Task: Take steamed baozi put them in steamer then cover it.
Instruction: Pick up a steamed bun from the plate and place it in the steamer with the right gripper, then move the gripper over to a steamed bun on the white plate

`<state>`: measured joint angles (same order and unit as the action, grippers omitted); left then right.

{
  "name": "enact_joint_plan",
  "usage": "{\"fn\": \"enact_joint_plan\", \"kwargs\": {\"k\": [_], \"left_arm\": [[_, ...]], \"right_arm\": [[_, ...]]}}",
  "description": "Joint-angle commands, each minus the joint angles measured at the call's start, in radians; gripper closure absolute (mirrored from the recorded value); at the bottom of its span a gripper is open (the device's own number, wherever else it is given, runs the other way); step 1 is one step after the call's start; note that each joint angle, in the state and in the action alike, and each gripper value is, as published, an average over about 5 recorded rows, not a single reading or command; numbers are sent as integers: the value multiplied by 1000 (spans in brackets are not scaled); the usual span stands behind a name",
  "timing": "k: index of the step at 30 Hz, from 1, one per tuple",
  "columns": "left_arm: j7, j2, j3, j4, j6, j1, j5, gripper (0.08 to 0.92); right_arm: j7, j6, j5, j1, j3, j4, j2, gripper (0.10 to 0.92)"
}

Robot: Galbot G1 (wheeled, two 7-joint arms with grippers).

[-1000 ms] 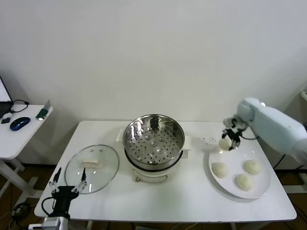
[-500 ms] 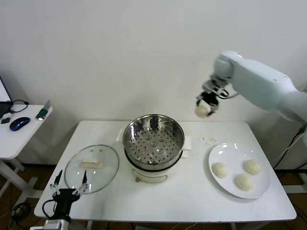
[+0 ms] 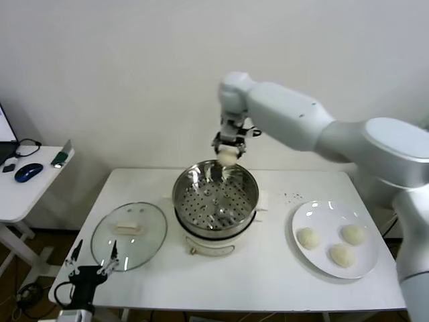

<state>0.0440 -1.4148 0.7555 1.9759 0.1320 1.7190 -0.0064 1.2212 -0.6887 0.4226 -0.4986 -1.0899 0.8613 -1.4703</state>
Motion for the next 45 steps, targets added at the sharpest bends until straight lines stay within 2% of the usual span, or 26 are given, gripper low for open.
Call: {"fn": "enact_joint_plan", "kwargs": {"k": [1,16,23,30,34,40,42,45], "left_arm": [[3,5,1,-1,2,6,-4,177],[4,11,4,-22,15,19,-16,177],[4,8,3,-30,15,17,-14,177],[4,6,4,-27,15,21,-9,177],[3,6,5,-22,14,25,-7,177],[3,7,2,-21,13,29,5,177],[3,9,1,-20,11,31,14,177],[2,11,-1,-15,8,30,22,177]], "right_arm": [[-34,-84,223,93,43,8,-85,313],[-36,-54,273,201,56,-40,-69,304],[-48,-24,275,211,62,-43,-67,211],[-25,-29,229,166,79,0,-33,203],[0,-6,109,80,72,38,19,202],[0,90,-240,-121,-97,68,131,203],[-40,196,-430,-207,-223,90,188,203],[-122,437,-672,-320,-385,176,300,203]]}}
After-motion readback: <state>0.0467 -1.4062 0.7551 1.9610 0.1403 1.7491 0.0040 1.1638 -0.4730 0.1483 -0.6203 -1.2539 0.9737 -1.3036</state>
